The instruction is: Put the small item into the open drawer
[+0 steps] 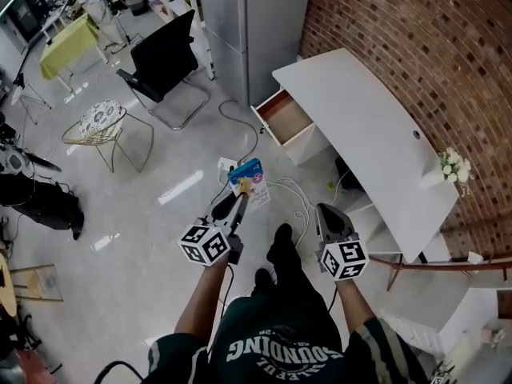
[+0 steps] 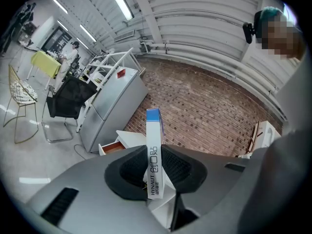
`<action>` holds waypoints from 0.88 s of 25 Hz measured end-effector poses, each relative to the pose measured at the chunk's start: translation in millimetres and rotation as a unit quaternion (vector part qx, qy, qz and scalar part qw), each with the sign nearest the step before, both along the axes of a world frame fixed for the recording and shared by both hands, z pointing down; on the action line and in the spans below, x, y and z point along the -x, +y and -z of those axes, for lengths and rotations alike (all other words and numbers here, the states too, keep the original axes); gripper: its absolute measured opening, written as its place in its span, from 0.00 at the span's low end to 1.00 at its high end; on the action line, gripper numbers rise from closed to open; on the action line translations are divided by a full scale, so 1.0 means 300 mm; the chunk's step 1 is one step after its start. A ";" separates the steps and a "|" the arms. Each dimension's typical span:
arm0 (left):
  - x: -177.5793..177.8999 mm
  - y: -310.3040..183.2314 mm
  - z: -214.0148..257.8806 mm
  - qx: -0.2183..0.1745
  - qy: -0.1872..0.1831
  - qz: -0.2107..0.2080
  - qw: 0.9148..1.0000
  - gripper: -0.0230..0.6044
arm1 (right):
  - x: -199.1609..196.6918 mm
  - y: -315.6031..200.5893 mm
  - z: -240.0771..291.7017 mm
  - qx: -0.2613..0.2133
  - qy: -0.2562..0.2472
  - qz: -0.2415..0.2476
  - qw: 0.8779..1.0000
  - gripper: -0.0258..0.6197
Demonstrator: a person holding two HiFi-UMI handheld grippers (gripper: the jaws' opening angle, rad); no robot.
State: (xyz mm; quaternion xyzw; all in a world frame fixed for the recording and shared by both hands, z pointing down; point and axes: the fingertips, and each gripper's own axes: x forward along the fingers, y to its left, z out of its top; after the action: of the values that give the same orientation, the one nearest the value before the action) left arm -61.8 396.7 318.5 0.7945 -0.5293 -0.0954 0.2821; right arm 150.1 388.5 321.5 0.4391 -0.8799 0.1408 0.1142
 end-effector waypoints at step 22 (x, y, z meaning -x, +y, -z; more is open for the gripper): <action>0.179 -0.725 -0.054 0.026 -0.023 0.007 0.999 0.20 | 0.251 -0.767 -0.098 0.032 -0.033 0.024 0.999 0.08</action>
State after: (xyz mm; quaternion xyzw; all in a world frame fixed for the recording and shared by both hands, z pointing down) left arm -115.6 179.2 334.6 0.7852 -0.5437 -0.0655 0.2893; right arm 74.8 158.5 350.9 0.4091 -0.8885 0.1810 0.1024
